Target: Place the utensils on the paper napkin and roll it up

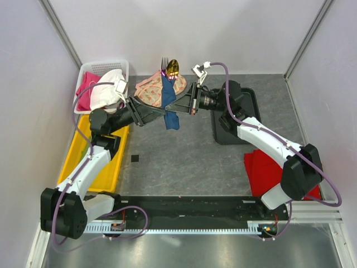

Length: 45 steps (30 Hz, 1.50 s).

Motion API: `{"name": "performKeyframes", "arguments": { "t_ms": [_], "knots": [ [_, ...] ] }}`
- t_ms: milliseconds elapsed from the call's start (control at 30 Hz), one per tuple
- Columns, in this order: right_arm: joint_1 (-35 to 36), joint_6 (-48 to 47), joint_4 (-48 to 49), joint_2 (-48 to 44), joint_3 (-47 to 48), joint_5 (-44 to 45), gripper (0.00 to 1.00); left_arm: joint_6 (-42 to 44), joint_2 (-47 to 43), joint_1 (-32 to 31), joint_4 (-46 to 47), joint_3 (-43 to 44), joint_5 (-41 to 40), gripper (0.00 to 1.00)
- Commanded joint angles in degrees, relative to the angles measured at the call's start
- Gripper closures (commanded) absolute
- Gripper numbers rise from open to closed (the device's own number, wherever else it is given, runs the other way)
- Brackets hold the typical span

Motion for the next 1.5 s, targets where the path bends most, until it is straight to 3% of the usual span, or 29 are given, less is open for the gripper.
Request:
{"name": "performKeyframes", "arguments": {
  "t_ms": [0,233,600,833,1067,1133,1200,1233,1267,1467],
  "knots": [
    [0.3,-1.6,2.8,-1.7,0.0,-0.3,1.00,-2.9,-1.4,-0.7,3.8,0.8,0.6,0.09],
    [0.4,-3.1,1.0,-1.3,0.5,0.5,1.00,-1.9,-2.5,-2.3,2.4,2.0,1.2,0.25],
    [0.7,-7.3,-3.2,-1.3,0.7,2.0,1.00,4.0,-5.3,-2.5,-6.1,4.0,-0.9,0.65],
    [1.0,-10.6,-6.5,-1.4,1.9,3.2,1.00,8.5,-5.0,-2.6,-12.8,4.8,-1.6,0.70],
    [2.0,-14.9,-10.5,-1.4,3.0,4.5,1.00,8.3,-4.8,-3.0,-12.8,4.8,-1.4,0.55],
    [2.0,-14.9,-10.7,-1.3,3.2,4.6,1.00,9.4,-4.7,-3.1,-13.0,4.9,-0.9,0.59],
    [2.0,-14.7,-10.5,-1.3,3.1,4.6,1.00,11.5,-4.8,-3.5,-14.1,5.1,-0.9,0.71],
    [2.0,-14.5,-10.2,-1.3,3.1,4.6,1.00,12.2,-4.8,-3.6,-15.1,5.1,-0.7,0.87],
    [2.0,-14.2,-9.9,-1.2,3.1,4.4,1.00,13.0,-5.0,-3.7,-15.9,5.1,-0.7,0.94],
    [2.1,-13.1,-7.8,-1.0,2.8,3.5,1.00,18.5,-7.2,-3.6,-23.5,4.0,-2.0,0.98]
  ]
}}
